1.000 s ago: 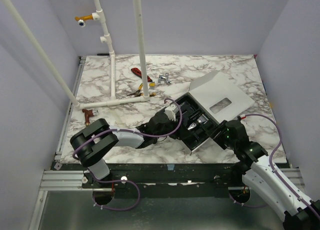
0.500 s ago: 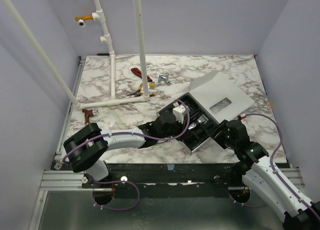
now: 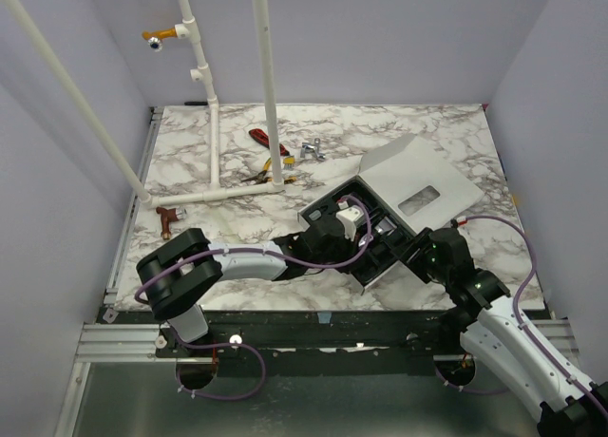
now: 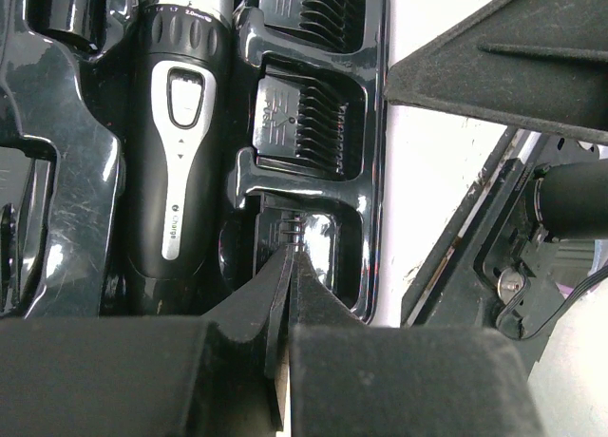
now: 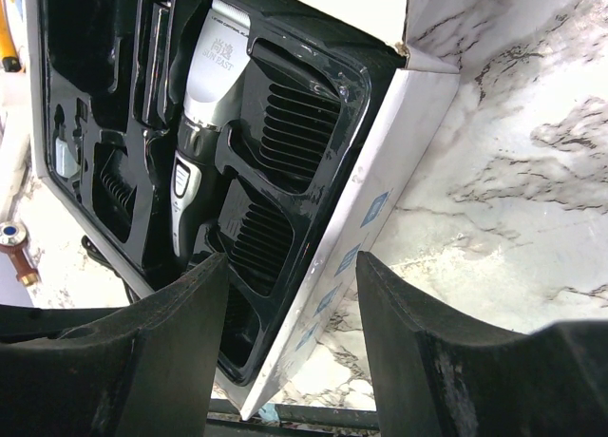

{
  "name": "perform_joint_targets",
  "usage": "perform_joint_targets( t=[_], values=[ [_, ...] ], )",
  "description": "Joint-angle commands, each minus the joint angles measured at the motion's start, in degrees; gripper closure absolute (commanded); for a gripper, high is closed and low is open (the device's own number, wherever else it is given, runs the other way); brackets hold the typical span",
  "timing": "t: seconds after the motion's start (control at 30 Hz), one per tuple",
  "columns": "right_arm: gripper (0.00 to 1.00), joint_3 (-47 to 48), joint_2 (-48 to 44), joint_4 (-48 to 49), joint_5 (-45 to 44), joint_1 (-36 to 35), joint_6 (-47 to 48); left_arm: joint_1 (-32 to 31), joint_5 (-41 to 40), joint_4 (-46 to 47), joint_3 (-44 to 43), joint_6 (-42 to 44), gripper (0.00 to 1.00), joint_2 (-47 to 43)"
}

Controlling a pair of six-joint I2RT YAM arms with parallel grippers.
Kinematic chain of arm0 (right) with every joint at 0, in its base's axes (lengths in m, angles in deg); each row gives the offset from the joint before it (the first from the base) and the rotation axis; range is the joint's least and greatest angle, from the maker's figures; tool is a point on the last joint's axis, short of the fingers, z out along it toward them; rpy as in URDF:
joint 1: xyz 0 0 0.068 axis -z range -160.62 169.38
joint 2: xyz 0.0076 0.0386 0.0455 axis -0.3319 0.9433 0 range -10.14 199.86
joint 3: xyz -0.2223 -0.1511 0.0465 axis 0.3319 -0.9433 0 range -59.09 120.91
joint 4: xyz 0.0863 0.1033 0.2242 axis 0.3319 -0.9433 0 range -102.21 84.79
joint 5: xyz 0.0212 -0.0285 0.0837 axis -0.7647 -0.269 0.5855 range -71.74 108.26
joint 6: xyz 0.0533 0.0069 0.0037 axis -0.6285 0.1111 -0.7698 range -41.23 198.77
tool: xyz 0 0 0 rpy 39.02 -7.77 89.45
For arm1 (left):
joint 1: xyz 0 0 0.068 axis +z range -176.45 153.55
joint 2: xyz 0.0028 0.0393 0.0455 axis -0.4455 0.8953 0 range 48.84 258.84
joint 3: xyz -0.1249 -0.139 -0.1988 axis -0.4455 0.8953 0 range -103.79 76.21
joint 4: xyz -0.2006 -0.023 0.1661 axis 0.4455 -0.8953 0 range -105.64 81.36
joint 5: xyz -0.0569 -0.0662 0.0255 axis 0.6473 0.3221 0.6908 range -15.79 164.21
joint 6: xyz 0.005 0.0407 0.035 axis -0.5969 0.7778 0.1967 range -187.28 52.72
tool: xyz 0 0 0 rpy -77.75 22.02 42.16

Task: Sort the hair-cutting tools
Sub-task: Place the haircut tool in the storage box.

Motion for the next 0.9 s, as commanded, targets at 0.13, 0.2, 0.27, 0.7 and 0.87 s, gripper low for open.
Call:
perform_joint_targets(
  t=[0.13,0.2,0.27,0.7,0.87],
  values=[
    [0.41,0.0,0.0,0.5,1.0,-0.2,0.9,-1.2,-1.1,2.6,2.5,1.6,1.00,-2.7],
    [0.41,0.0,-0.2,0.2,0.9,-0.2,0.7,-1.2,-2.9,3.1,3.5,1.3,1.00,-5.2],
    [0.41,0.0,-0.7,0.1,0.9,-0.1,0.7,-1.2,-4.7,3.1,4.0,1.1,0.96,-7.6],
    [0.41,-0.7,-2.3,-0.8,1.2,-0.2,0.6,-1.2,-3.0,2.2,1.6,1.8,0.91,-4.3],
    [0.43,0.7,-1.3,-0.3,-1.7,-0.1,1.2,-1.3,-4.1,4.1,3.7,0.9,0.90,-6.2]
  ],
)
